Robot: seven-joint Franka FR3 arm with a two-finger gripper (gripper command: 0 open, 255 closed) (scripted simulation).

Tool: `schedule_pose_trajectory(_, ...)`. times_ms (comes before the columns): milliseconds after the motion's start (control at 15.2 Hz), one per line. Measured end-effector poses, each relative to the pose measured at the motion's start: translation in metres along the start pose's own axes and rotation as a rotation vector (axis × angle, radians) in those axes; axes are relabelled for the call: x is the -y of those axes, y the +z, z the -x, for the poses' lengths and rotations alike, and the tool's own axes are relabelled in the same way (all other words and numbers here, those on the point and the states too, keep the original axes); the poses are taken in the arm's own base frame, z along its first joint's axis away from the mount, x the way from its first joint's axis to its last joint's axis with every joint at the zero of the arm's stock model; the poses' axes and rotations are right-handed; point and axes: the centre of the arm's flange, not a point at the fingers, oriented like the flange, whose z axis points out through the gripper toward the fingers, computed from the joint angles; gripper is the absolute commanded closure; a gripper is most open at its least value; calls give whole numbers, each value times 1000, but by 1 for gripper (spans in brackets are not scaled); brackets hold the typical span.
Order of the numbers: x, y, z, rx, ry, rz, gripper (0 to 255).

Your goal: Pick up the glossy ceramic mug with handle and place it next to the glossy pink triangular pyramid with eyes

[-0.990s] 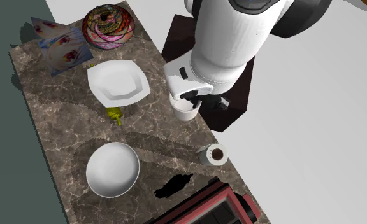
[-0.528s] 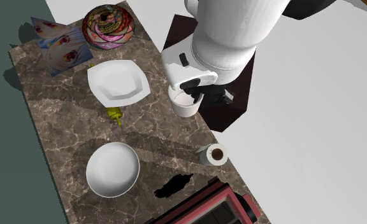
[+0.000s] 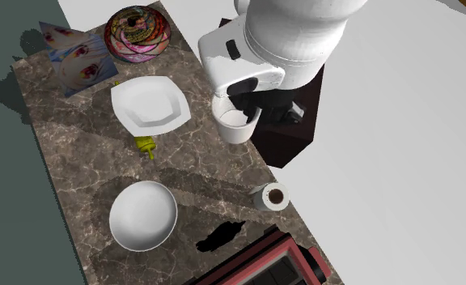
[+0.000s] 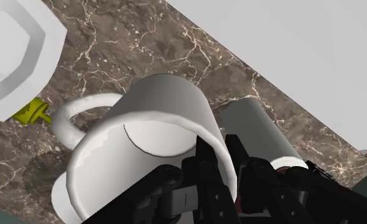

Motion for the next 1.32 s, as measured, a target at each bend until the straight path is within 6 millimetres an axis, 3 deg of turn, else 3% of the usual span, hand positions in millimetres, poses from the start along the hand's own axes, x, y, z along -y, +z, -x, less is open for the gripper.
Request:
schedule_pose_trajectory(198, 0, -15, 0, 0, 0, 0, 255)
schedule_pose_trajectory(396, -27, -15, -6, 0, 1, 0, 255)
schedule_pose_trajectory(1320, -208, -5, -45, 1, 2, -1, 255)
